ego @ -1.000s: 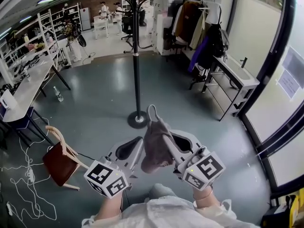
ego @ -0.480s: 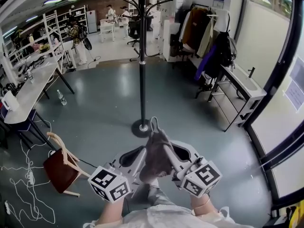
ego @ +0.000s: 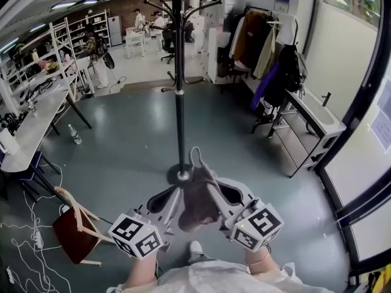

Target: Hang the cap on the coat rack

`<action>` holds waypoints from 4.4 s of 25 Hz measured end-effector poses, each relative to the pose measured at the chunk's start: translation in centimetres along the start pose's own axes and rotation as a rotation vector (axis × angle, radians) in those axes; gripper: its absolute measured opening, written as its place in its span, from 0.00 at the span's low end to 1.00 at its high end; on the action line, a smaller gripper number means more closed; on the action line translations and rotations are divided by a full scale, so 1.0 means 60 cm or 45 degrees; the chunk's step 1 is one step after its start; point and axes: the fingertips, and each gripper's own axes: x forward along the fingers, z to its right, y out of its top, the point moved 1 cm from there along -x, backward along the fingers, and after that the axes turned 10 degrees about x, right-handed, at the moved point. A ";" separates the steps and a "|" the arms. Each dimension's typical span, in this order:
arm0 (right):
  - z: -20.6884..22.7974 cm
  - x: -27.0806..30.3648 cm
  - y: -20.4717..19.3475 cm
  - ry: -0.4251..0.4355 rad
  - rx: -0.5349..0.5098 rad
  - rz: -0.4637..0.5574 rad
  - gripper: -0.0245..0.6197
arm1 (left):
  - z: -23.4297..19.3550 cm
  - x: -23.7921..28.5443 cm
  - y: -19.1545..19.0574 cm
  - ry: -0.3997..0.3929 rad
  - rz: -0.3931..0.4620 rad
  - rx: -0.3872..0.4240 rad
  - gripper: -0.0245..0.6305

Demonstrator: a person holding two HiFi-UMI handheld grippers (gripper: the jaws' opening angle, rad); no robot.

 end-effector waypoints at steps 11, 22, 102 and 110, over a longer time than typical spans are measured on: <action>0.145 0.120 0.059 0.056 -0.048 0.058 0.06 | -0.117 0.164 0.033 0.008 0.027 0.050 0.06; 0.238 0.168 0.060 0.081 -0.020 0.061 0.06 | -0.153 0.263 0.008 0.019 0.030 0.015 0.06; 0.484 0.656 0.083 -0.252 -0.078 0.125 0.06 | -0.646 0.563 0.092 -0.308 0.048 0.218 0.06; 0.509 0.635 0.099 -0.232 -0.071 0.119 0.06 | -0.631 0.585 0.117 -0.263 0.063 0.208 0.06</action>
